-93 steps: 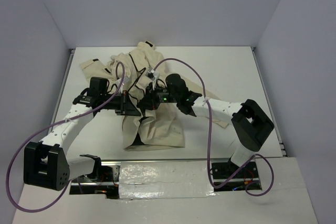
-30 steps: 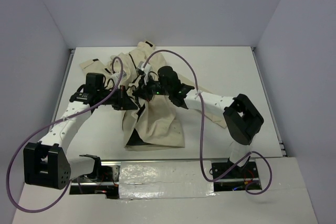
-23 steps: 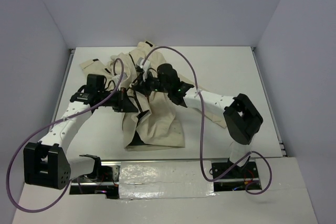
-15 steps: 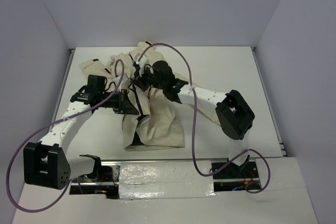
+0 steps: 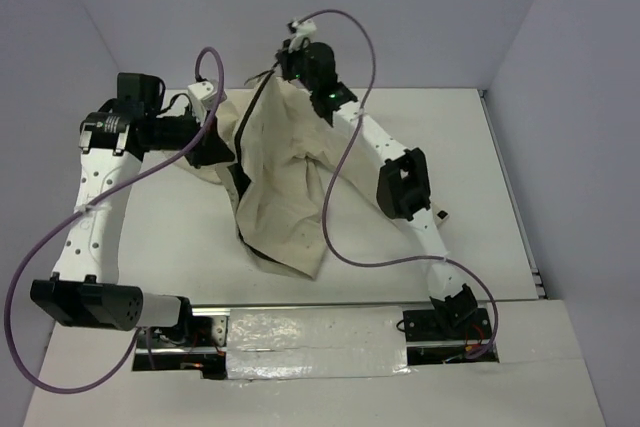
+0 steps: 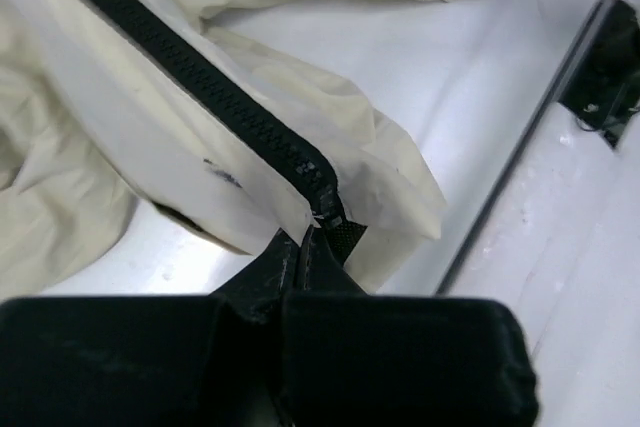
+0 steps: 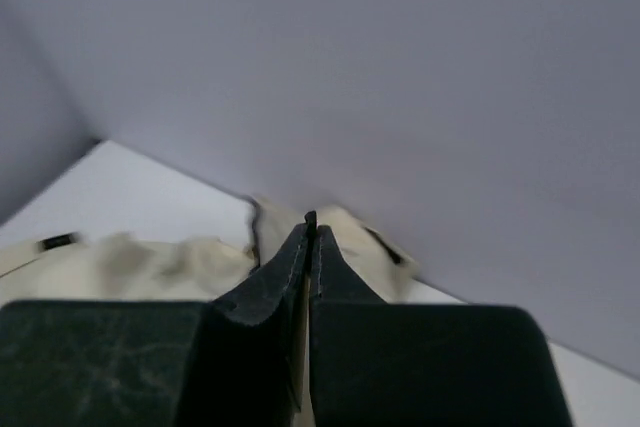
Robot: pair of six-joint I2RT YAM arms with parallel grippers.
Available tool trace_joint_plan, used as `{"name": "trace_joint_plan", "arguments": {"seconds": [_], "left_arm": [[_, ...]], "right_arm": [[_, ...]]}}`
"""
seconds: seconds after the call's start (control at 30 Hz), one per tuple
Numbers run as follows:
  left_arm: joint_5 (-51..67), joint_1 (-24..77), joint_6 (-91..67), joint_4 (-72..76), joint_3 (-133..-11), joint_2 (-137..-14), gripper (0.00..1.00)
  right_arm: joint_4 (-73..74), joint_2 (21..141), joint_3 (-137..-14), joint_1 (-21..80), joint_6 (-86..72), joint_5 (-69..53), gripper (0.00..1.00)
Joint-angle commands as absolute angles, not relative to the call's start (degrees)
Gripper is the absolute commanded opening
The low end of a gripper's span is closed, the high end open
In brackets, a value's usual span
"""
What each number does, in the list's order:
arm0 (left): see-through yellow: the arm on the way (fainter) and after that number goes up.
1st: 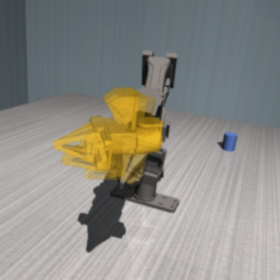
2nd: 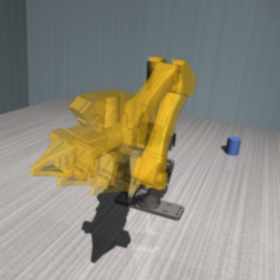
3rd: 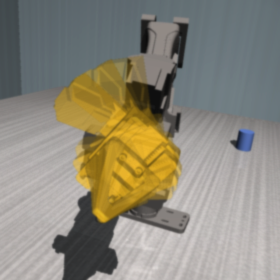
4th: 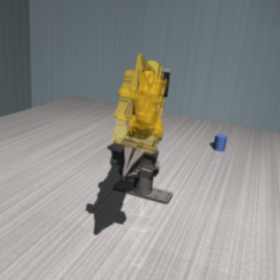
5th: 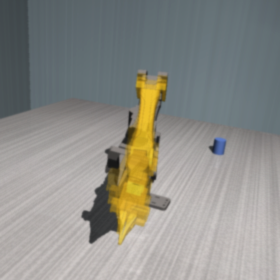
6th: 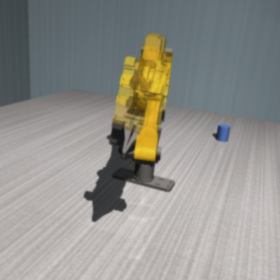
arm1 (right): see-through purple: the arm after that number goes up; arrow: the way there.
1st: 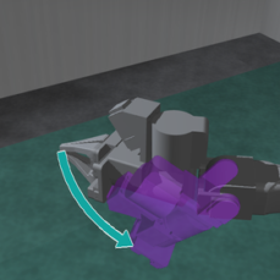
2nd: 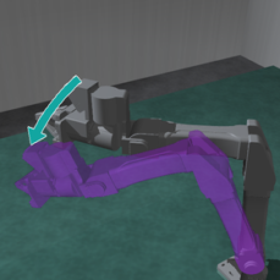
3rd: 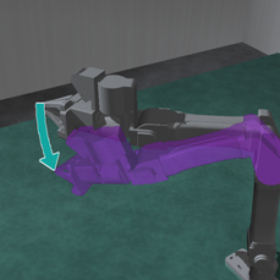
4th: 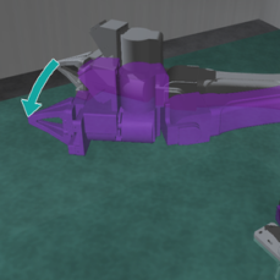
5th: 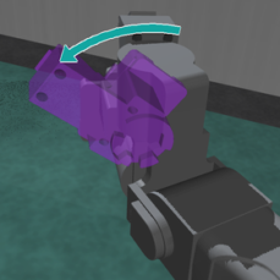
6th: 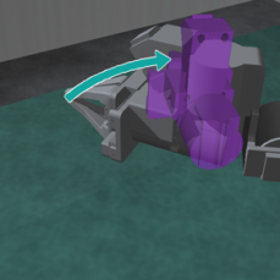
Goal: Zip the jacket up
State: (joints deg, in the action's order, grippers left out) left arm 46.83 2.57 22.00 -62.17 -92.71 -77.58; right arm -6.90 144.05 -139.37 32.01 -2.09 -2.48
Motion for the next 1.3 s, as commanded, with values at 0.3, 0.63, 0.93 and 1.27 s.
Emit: {"name": "trace_joint_plan", "arguments": {"seconds": [0.3,0.63,0.93,1.27], "left_arm": [[27.33,-8.33,37.97,-78.92,-99.84,-68.38,0.00],[27.25,-11.43,38.68,-78.40,-98.00,-70.66,0.00],[19.00,-12.22,46.58,-76.92,-91.86,-68.75,0.00],[22.76,-12.22,37.57,-68.05,-90.62,-70.31,0.01]], "right_arm": [[-9.23,125.43,-119.45,2.66,3.42,23.54,0.00],[-12.57,117.34,-105.56,-8.69,5.28,22.95,0.00],[-17.30,112.33,-96.19,-13.09,6.25,23.48,0.00],[-20.30,109.08,-92.82,-10.82,7.90,9.88,0.21]]}}
